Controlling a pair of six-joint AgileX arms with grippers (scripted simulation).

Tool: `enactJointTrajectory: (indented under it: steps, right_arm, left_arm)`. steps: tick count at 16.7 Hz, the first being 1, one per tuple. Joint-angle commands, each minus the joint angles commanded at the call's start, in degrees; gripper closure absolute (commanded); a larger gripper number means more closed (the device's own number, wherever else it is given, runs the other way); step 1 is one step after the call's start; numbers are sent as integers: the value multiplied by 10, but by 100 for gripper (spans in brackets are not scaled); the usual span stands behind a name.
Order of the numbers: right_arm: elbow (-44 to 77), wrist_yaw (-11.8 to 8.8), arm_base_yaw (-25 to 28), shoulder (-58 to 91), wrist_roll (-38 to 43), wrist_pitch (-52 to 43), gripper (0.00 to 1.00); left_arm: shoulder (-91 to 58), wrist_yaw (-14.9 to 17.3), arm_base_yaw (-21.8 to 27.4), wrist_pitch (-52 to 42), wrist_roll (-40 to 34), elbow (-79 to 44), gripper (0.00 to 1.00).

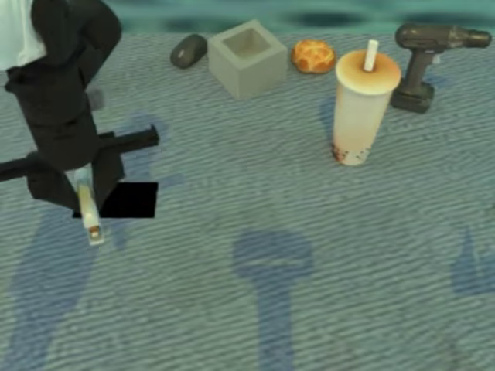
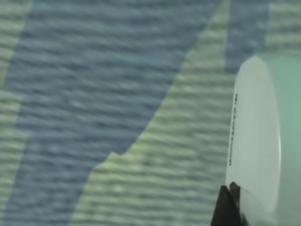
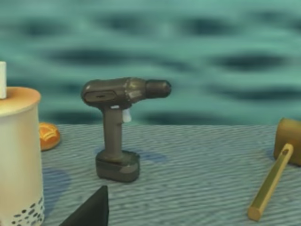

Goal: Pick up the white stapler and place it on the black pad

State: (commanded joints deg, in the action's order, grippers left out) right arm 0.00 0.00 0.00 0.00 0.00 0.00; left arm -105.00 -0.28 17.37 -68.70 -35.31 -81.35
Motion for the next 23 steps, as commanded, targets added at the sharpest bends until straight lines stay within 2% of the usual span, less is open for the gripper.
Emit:
enactJointTrajectory:
  steps: [7, 11, 15, 23]
  right_arm:
    - [0, 0, 0, 0, 0, 0, 0]
    - [0, 0, 0, 0, 0, 0, 0]
    - [0, 0, 0, 0, 0, 0, 0]
    - [0, 0, 0, 0, 0, 0, 0]
  left_arm:
    - [-114, 0, -27, -39, -426, -150, 100]
    - [-150, 0, -41, -46, -591, -211, 100]
    - [-161, 1, -48, -45, -661, -239, 100]
    - [-164, 1, -45, -21, -661, -219, 100]
